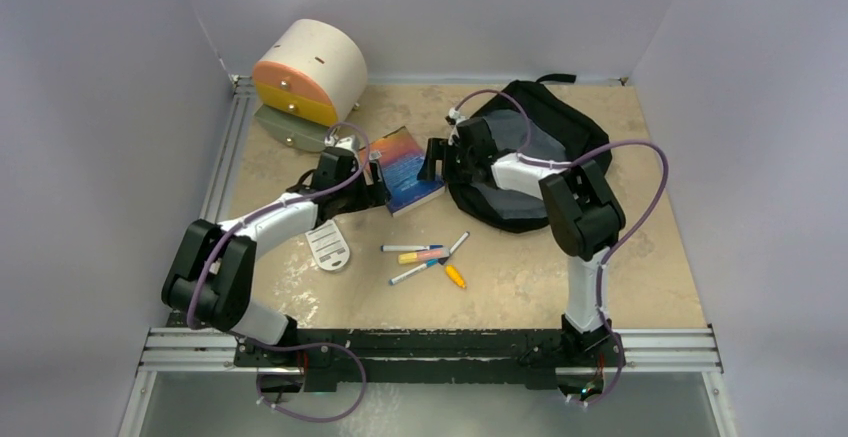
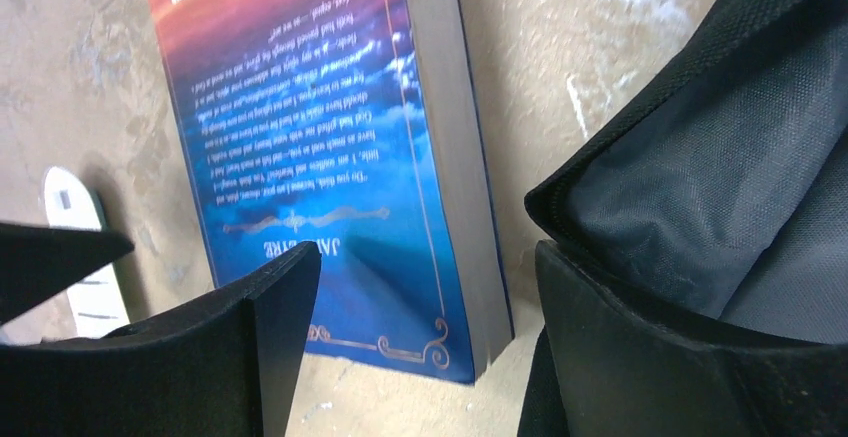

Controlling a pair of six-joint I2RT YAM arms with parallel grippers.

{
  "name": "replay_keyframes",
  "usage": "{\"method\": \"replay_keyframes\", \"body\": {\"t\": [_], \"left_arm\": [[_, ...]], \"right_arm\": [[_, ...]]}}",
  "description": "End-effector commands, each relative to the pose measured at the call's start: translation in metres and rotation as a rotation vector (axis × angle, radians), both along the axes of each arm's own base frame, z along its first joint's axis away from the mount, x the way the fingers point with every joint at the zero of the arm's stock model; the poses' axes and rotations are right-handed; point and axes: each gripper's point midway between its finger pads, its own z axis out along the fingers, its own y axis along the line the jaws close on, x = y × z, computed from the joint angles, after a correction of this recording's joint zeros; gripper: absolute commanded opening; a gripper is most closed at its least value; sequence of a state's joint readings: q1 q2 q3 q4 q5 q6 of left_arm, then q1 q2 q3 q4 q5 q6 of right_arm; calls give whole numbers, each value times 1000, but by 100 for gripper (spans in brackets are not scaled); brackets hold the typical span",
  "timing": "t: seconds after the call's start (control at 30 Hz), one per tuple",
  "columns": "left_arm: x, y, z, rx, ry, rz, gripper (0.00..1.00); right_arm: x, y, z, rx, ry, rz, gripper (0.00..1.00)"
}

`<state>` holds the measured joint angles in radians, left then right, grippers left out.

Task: Pack the student bag
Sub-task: Pick up the book from the center of the board.

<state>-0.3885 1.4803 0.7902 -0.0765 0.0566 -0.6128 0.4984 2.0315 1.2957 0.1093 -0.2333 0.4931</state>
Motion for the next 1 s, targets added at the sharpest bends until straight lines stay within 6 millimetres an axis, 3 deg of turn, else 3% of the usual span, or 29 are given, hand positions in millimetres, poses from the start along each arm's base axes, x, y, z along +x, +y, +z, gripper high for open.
{"method": "replay_keyframes", "body": {"t": [0.0,0.17,0.4,0.47,0.63,0.97], "left_arm": [[19,-11,19,-52,-45,11,86],[21,-11,17,-51,-44,15,86],[23,1,18,-39,-45,50,86],[25,6,17,-38,-39,69,86],[28,6,15,-67,-25,87,86],[34,-15,15,-138,-42,-6,84]], "right_arm": [[-58,-3,-36,-14,186,72,80],[-72,6,-43,8,205,96,75],[-74,30,-27,96,188,165,72],[-66,26,-30,58,184,114,73],[-45,-3,-40,-81,160,-96,88],[-75,-12,-44,-69,244,-132,87]]}}
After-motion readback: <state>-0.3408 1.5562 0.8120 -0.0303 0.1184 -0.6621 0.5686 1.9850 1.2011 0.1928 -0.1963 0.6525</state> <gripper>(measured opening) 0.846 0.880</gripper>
